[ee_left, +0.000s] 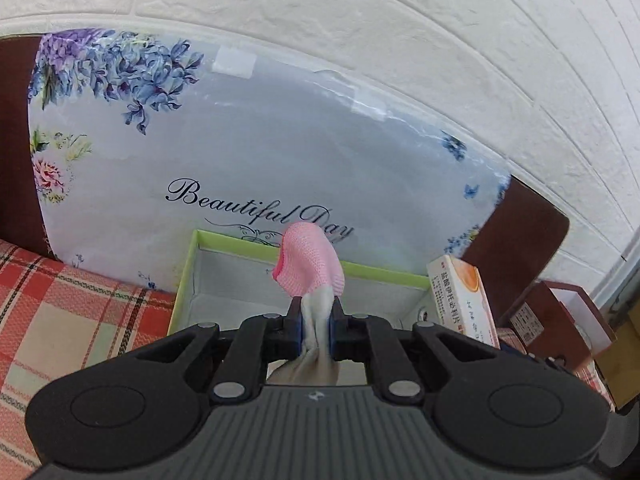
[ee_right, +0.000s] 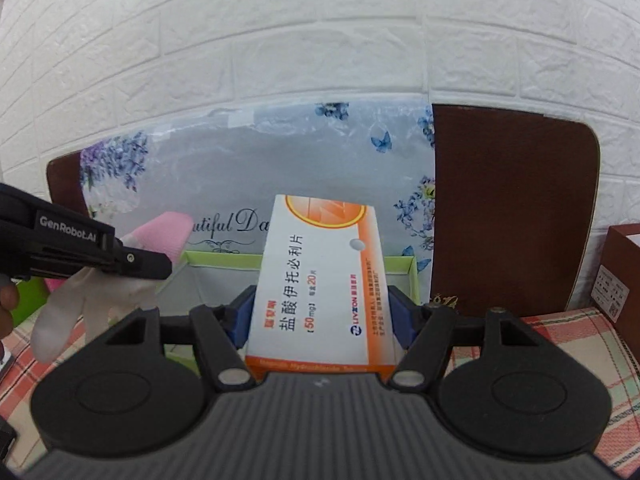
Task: Organize objects
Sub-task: 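Carry the medicine box and pink glove into the green box and release both, then reach the right tool to the white glove while the left tool reaches the clear cup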
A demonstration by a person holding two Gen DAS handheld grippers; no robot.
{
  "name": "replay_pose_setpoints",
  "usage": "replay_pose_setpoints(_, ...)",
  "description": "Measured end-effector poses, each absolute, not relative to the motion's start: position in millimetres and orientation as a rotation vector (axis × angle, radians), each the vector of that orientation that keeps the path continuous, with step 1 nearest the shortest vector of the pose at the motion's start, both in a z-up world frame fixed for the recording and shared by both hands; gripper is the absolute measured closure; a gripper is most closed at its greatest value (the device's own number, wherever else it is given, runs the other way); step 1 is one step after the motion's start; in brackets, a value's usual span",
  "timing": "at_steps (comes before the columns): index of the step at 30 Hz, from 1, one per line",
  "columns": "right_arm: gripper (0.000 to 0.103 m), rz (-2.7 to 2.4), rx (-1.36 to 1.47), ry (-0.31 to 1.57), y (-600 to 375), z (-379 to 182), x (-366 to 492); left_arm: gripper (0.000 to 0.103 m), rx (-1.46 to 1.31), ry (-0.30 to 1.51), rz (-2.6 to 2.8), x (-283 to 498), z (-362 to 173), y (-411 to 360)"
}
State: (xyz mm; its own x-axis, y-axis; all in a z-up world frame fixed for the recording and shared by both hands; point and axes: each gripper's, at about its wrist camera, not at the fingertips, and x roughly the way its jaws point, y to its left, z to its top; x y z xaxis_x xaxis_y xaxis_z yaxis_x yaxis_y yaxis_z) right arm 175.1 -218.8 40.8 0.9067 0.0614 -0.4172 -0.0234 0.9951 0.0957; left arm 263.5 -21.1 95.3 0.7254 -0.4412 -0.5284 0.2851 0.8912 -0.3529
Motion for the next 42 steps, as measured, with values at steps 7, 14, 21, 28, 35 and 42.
replay_pose_setpoints(7, 0.037, 0.022, 0.082, 0.522, -211, 3, 232, 0.093, -0.296, 0.711, -0.357, 316, 65, -22)
replay_pose_setpoints(14, 0.014, 0.058, 0.009, 0.563, -198, -20, 243, 0.037, -0.289, 0.775, -0.434, 315, 40, -29)
replay_pose_setpoints(21, 0.004, 0.046, -0.012, 0.506, -201, -4, 221, 0.033, -0.210, 0.716, -0.388, 286, 75, -30)
replay_pose_setpoints(28, 0.000, 0.050, 0.035, 0.373, -215, 43, 163, 0.018, -0.150, 0.628, -0.382, 227, 127, -32)
replay_pose_setpoints(35, 0.000, 0.063, 0.115, 0.261, -229, 86, 86, 0.017, -0.138, 0.546, -0.448, 144, 154, -24)
replay_pose_setpoints(42, 0.000, 0.043, 0.134, 0.168, -243, 96, 0, 0.017, -0.268, 0.396, -0.435, 56, 152, 16)
